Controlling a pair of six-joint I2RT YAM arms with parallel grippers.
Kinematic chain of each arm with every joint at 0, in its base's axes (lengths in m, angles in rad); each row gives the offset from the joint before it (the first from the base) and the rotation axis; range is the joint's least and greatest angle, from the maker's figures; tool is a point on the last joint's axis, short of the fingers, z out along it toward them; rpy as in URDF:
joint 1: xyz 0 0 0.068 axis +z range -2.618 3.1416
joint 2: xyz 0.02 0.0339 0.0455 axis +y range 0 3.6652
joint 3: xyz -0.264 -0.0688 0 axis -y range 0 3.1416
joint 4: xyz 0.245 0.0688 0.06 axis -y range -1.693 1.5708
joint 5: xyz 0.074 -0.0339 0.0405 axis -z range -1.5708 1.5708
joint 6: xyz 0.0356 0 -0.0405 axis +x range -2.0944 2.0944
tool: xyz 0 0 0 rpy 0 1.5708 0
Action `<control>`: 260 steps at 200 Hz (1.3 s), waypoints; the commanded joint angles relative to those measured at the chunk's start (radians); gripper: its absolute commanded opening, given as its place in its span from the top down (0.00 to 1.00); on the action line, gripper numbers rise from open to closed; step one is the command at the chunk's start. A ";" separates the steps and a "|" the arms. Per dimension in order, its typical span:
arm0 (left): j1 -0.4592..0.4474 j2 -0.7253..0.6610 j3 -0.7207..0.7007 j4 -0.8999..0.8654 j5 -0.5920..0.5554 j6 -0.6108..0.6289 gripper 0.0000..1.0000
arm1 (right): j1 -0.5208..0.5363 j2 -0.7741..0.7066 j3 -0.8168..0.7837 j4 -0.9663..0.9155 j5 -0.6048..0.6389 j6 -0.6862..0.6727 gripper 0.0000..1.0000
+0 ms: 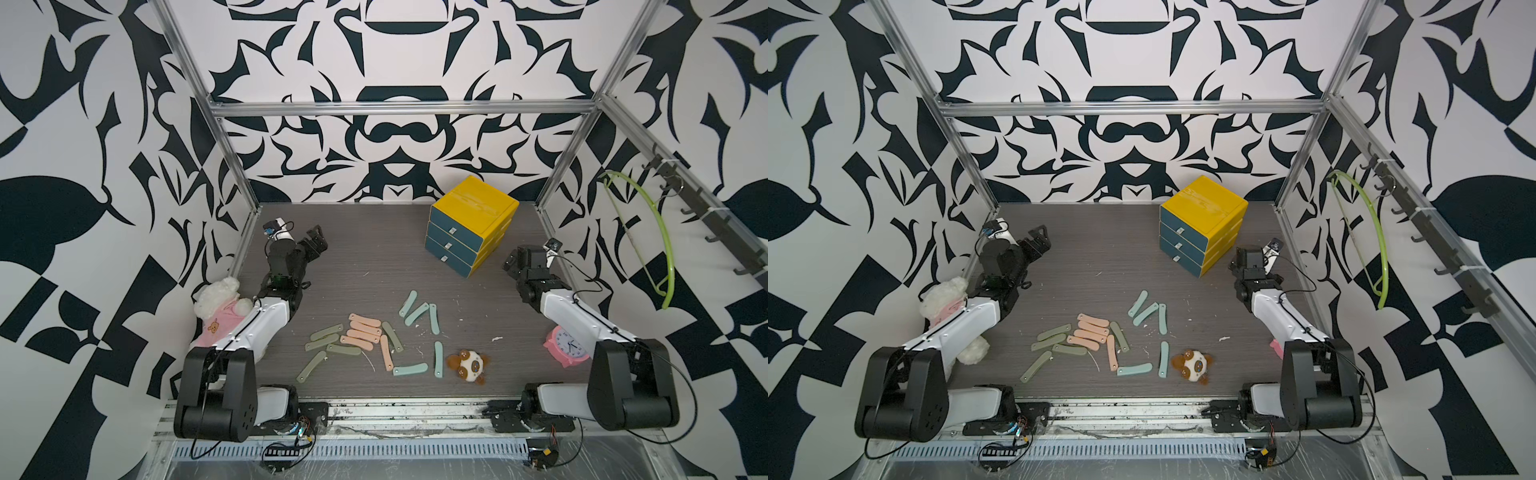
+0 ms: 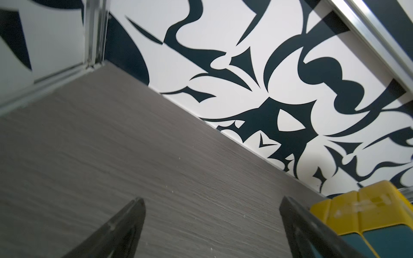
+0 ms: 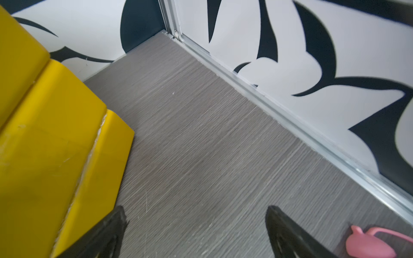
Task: Place the fruit knives into the drawer by color
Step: Move the storage box to the center of the board.
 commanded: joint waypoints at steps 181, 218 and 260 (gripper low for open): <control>-0.272 0.612 0.978 -0.449 0.698 0.065 0.08 | -0.084 -0.239 0.186 -0.025 -0.646 0.080 0.02; -0.326 0.809 1.236 -0.514 0.795 0.121 0.00 | -0.085 -0.135 0.305 -0.101 -0.660 0.096 0.00; -0.366 1.005 1.485 -0.580 0.870 0.143 0.00 | -0.087 -0.032 0.398 -0.160 -0.653 0.095 0.00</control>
